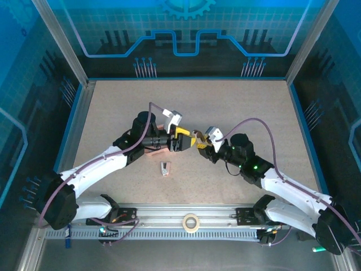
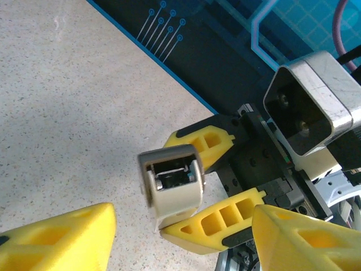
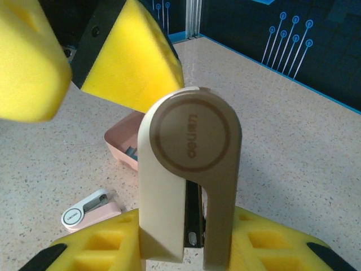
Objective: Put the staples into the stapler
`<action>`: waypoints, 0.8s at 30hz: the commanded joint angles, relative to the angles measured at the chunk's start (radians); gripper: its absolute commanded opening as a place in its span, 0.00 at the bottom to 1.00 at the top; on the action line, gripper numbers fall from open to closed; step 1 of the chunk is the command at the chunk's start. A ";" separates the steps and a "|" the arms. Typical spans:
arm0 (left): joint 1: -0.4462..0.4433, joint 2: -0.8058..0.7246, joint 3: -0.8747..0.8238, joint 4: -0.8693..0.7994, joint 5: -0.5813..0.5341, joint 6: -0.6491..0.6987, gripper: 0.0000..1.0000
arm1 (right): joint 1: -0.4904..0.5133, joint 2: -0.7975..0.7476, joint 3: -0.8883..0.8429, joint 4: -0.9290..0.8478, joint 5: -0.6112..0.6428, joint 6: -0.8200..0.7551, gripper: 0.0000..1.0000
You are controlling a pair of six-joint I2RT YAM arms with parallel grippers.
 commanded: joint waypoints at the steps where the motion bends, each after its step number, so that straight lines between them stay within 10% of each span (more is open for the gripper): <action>1: -0.014 -0.018 0.002 -0.002 -0.014 0.069 0.65 | 0.020 0.008 0.036 0.053 0.020 -0.028 0.35; 24: -0.025 0.049 0.031 0.020 -0.079 -0.004 0.55 | 0.091 0.016 0.072 0.032 0.138 -0.122 0.36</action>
